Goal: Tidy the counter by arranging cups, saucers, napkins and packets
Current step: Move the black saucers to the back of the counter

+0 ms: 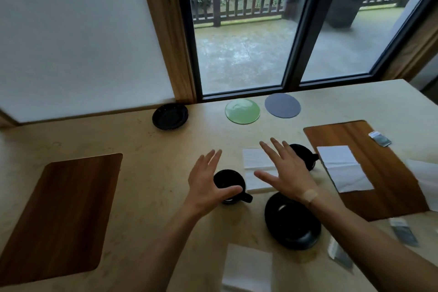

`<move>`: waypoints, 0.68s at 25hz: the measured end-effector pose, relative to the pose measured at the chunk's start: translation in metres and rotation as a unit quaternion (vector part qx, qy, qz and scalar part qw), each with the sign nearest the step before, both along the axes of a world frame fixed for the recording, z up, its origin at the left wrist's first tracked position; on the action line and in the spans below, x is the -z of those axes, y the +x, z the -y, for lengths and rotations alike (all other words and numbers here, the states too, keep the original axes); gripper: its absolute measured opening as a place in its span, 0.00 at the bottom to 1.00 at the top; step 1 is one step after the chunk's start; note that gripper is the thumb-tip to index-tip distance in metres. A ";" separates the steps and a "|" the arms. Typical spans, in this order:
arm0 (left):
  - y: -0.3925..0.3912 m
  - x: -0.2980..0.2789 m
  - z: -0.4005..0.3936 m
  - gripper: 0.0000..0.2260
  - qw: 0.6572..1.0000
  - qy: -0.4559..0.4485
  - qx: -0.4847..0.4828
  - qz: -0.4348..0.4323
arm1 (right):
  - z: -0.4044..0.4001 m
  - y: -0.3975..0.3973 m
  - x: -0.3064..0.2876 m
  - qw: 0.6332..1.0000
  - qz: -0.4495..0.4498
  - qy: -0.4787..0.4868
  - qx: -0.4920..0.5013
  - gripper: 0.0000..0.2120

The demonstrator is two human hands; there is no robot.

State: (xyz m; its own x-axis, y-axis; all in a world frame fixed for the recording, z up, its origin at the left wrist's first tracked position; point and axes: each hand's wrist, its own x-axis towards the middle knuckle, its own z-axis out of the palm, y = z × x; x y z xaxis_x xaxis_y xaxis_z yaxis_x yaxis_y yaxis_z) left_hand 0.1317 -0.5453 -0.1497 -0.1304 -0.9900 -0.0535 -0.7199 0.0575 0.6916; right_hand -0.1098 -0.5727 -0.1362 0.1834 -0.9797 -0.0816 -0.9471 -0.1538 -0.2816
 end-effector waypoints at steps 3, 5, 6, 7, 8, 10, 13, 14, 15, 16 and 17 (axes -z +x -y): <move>-0.038 0.001 -0.013 0.49 1.000 -0.001 -0.004 0.005 | -0.015 -0.038 0.005 1.000 0.012 0.009 0.005 0.39; -0.061 0.002 -0.019 0.49 1.000 0.000 -0.006 0.004 | -0.024 -0.062 0.007 1.000 0.015 0.018 0.003 0.39; -0.072 0.003 -0.022 0.49 1.000 0.005 -0.007 0.001 | -0.027 -0.074 0.007 1.000 0.014 0.020 -0.001 0.39; -0.080 0.005 -0.024 0.48 1.000 0.012 -0.009 -0.003 | -0.031 -0.084 0.009 1.000 0.013 0.022 -0.005 0.39; -0.088 0.009 -0.028 0.49 1.000 0.017 -0.014 -0.003 | -0.035 -0.095 0.011 1.000 0.012 0.023 -0.010 0.39; -0.099 0.015 -0.034 0.49 1.000 0.018 -0.023 0.007 | -0.041 -0.113 0.016 0.999 0.015 0.027 -0.021 0.39; -0.111 0.021 -0.045 0.49 0.998 0.032 -0.032 0.030 | -0.049 -0.134 0.026 0.998 0.019 0.042 -0.038 0.39; -0.114 0.023 -0.050 0.49 0.998 0.034 -0.032 0.040 | -0.052 -0.139 0.032 0.998 0.015 0.041 -0.047 0.39; -0.117 0.027 -0.056 0.49 0.998 0.033 -0.030 0.050 | -0.054 -0.144 0.038 0.997 0.009 0.041 -0.058 0.39; -0.120 0.031 -0.062 0.49 0.998 0.036 -0.027 0.054 | -0.057 -0.149 0.044 0.997 0.004 0.045 -0.067 0.39; -0.122 0.036 -0.068 0.49 0.998 0.043 -0.025 0.050 | -0.060 -0.153 0.050 0.996 0.001 0.052 -0.071 0.40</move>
